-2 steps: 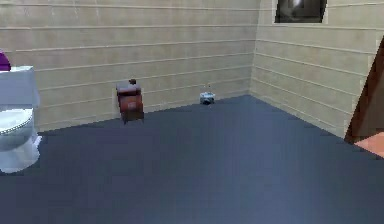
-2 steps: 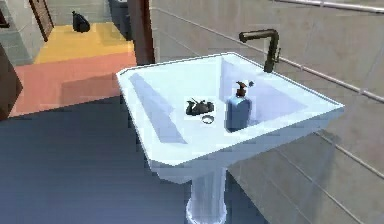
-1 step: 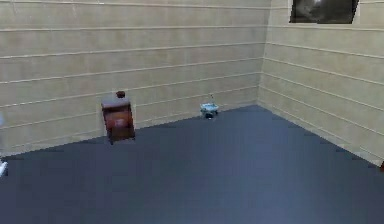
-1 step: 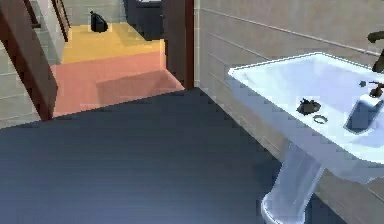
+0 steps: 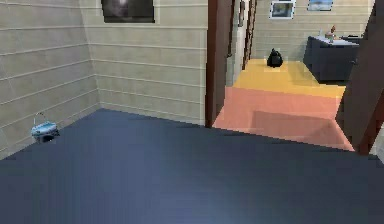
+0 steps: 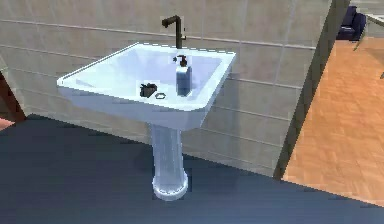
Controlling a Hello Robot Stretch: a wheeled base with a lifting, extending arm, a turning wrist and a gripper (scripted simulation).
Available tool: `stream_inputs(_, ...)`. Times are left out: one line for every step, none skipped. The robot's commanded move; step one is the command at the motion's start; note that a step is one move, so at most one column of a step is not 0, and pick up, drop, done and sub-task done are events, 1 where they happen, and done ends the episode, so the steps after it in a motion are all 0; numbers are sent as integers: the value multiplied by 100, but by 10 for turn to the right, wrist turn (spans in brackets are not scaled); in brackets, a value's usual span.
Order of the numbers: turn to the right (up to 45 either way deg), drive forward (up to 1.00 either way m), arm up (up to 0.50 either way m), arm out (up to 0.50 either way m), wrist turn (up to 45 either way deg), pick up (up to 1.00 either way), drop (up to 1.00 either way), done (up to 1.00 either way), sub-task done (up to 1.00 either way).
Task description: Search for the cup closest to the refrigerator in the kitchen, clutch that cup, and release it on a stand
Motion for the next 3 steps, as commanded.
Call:
stream_inputs(180, 0, 0, 0, 0, 0, 0, 0, 0)
stream_inputs(0, 95, 0, 0, 0, 0, 0, 0, 0)
stream_inputs(120, 0, 0, 0, 0, 0, 0, 0, 0)
